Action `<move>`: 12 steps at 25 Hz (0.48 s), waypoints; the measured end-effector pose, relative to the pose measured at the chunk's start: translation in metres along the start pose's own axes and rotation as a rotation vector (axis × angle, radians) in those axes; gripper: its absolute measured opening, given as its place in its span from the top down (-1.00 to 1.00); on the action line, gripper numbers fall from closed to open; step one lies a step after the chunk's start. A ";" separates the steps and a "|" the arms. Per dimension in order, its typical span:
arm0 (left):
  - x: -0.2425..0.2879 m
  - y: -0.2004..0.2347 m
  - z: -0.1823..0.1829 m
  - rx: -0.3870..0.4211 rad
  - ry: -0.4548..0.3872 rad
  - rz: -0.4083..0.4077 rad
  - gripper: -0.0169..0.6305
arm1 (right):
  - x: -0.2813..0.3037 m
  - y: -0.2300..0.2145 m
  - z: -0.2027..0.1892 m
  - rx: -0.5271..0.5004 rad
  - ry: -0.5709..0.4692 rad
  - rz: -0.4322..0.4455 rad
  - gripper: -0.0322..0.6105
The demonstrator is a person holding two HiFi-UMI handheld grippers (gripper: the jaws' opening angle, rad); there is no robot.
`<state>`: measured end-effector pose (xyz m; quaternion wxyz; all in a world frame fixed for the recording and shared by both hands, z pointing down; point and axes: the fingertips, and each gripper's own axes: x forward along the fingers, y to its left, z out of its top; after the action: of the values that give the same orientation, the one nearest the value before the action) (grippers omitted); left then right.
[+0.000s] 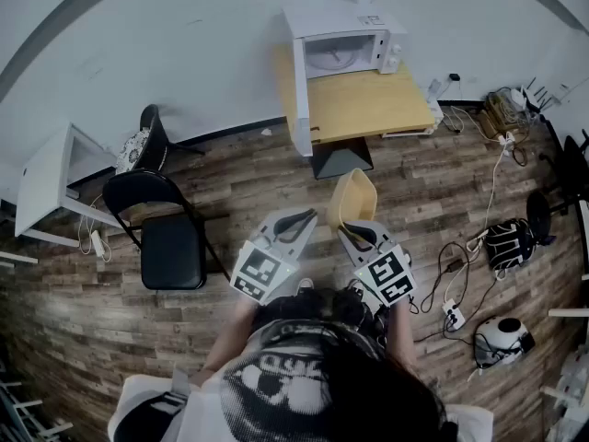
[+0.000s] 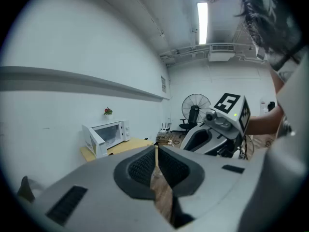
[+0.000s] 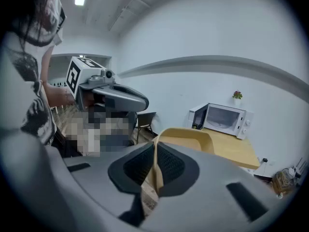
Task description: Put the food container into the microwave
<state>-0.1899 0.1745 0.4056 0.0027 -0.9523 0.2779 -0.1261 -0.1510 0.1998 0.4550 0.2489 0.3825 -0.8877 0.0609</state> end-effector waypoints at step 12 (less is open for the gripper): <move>0.035 -0.012 0.012 0.002 0.008 0.033 0.90 | -0.018 -0.038 -0.008 -0.002 -0.035 0.011 0.81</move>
<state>-0.1523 0.1658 0.4031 0.0049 -0.9471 0.2932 -0.1301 -0.1108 0.1874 0.4497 0.2335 0.3783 -0.8941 0.0545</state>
